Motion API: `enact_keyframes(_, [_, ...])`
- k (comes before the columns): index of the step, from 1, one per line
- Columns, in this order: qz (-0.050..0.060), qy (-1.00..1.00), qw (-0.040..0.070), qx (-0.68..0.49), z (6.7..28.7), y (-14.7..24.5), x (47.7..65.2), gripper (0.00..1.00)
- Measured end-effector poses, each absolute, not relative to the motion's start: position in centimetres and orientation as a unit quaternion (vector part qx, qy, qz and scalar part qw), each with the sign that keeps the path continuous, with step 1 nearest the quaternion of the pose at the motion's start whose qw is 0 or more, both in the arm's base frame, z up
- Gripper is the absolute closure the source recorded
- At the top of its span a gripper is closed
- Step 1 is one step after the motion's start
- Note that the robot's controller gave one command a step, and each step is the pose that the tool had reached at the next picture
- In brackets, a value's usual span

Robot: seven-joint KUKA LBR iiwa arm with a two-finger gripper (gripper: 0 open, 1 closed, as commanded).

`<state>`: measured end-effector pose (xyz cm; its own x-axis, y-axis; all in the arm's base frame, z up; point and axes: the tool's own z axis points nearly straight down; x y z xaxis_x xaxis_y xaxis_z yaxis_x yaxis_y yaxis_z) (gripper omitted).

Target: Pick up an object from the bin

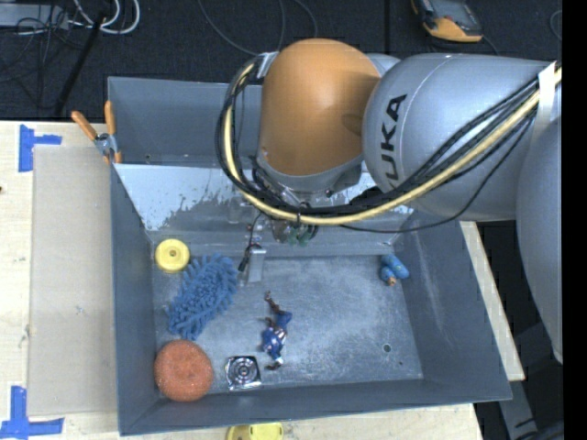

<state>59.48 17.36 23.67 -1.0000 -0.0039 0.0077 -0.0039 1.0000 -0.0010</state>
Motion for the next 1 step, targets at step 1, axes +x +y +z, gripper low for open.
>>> enact_keyframes(1, [0.000,-1.000,0.000,0.000,24.19,17.24,59.60,0.00])
